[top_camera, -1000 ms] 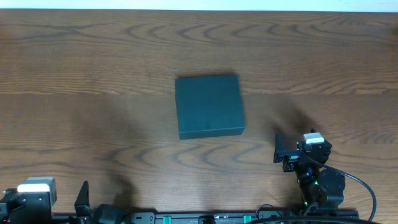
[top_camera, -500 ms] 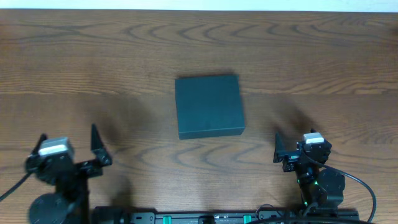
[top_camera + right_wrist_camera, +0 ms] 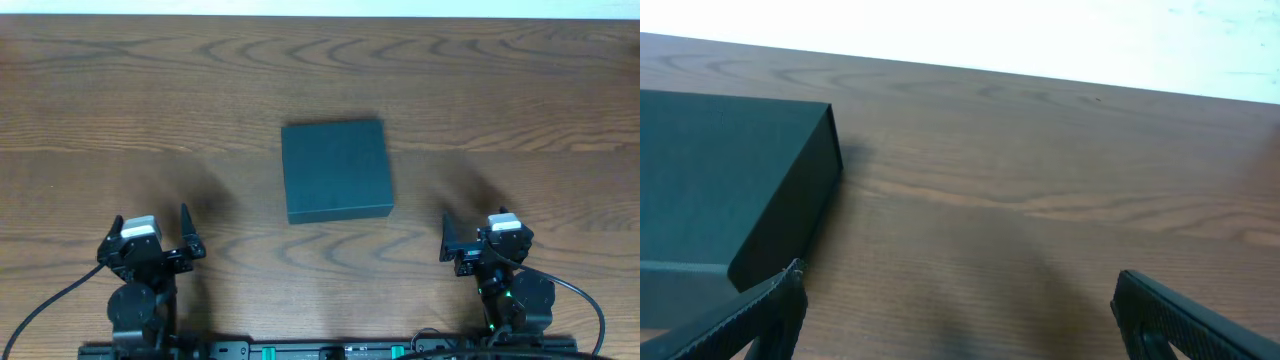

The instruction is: Pack container

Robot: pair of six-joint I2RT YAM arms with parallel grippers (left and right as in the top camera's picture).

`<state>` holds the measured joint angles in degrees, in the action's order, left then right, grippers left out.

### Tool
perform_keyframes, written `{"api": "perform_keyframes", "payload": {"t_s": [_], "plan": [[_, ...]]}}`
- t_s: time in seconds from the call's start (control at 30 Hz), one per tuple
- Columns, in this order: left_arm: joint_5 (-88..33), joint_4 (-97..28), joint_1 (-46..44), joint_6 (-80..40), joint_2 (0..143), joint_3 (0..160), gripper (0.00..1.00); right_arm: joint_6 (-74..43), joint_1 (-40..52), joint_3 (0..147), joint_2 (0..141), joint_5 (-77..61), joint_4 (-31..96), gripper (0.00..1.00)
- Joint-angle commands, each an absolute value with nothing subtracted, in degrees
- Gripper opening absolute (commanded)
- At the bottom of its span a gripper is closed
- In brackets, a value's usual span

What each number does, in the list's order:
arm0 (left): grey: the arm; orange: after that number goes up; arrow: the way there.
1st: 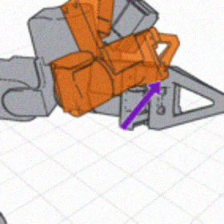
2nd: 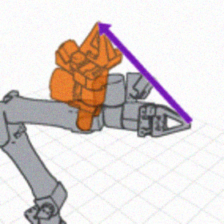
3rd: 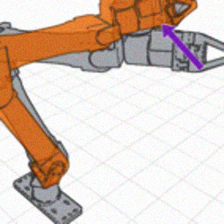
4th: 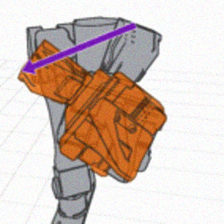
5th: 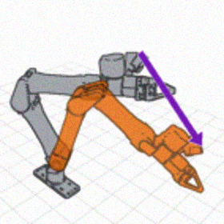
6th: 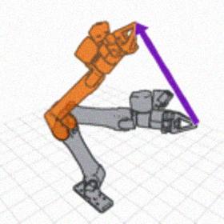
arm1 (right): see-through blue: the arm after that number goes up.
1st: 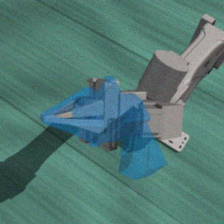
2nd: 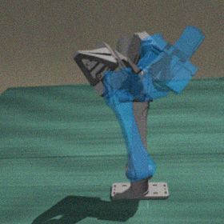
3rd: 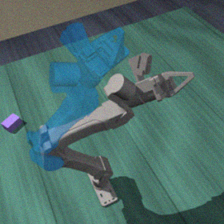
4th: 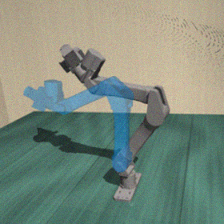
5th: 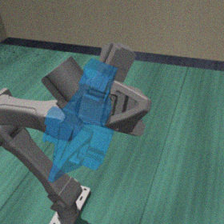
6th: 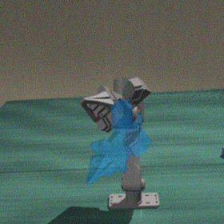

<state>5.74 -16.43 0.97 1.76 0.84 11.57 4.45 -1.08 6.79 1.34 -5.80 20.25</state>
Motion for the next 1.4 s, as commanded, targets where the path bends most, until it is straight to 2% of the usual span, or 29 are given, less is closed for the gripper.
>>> {"api": "perform_keyframes", "payload": {"t_s": [0.0, 0.33, 1.37], "plan": [[5.19, -15.75, 1.28, 2.57, 0.12, 10.33, 0.98, 4.78, -0.73, 6.15, 0.86, -6.02, 20.36, 0.99], [5.17, -15.73, 1.28, 2.55, 0.12, 4.82, 0.99, 4.80, -0.71, 6.15, 0.86, -6.02, 20.36, 0.99], [5.15, -15.73, 1.28, 2.52, 0.60, 4.82, 0.98, 4.78, -0.73, 6.15, 0.86, -6.02, 20.36, 0.99]]}}
